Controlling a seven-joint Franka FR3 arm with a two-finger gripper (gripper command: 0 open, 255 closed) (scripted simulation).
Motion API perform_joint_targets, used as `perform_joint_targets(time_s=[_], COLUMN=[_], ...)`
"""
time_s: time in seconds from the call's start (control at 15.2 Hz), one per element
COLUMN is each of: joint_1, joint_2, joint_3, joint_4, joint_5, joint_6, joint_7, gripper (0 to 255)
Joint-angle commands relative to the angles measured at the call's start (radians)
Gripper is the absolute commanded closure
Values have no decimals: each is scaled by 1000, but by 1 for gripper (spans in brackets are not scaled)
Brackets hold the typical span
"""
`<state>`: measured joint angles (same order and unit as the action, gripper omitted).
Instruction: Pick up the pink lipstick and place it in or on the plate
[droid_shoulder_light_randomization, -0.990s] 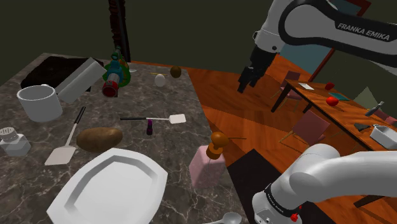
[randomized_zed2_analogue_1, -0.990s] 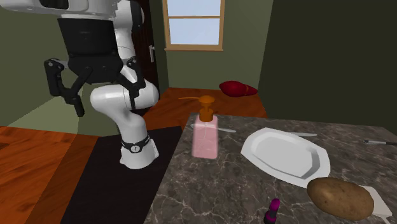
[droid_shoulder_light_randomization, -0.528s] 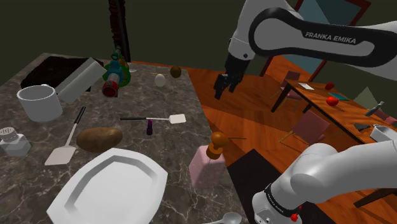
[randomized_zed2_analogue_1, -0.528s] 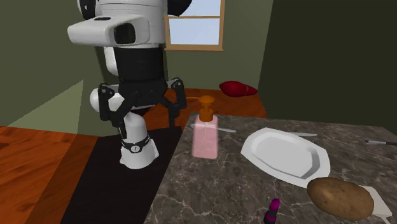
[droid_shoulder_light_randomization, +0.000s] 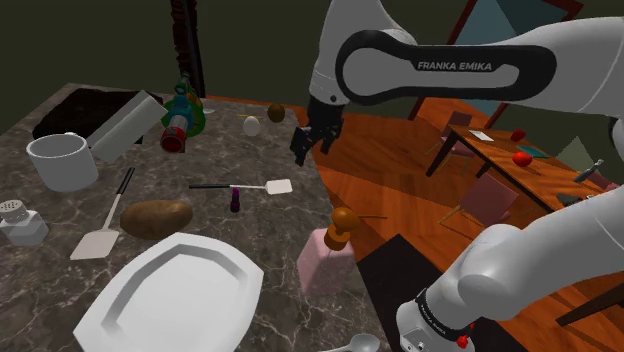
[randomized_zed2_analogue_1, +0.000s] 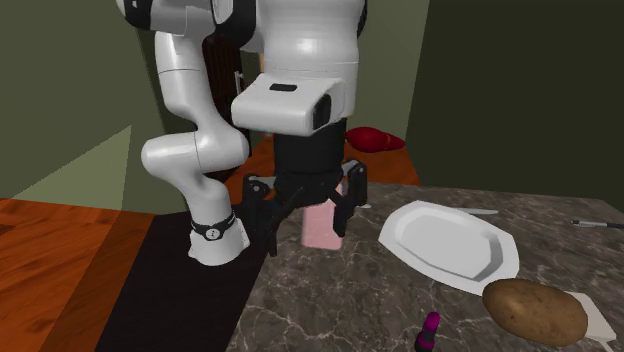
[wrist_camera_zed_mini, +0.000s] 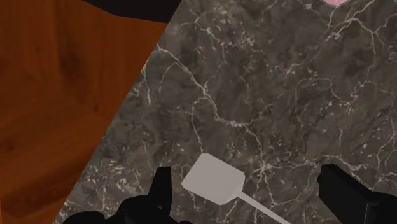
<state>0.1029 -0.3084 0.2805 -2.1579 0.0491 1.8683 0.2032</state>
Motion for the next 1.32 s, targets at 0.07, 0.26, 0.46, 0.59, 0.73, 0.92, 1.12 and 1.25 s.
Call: perform_joint_targets(time_s=[0.07, 0.26, 0.46, 0.59, 0.73, 0.92, 1.12, 1.25], joint_1=[15, 30, 50, 68, 90, 111, 111, 112], joint_2=[95, 198, 306, 381, 458, 519, 530, 539], joint_3=[48, 87, 119, 136, 147, 150, 148, 146], joint_4=[51, 118, 196, 254, 318, 360, 334, 317], joint_5=[-15, -45, -86, -118, -153, -180, -187, -192], joint_6=[39, 67, 86, 92, 94, 104, 141, 166], joint_7=[65, 125, 188, 229, 269, 298, 303, 306], gripper=[0, 0, 0, 0, 0, 0, 0, 0])
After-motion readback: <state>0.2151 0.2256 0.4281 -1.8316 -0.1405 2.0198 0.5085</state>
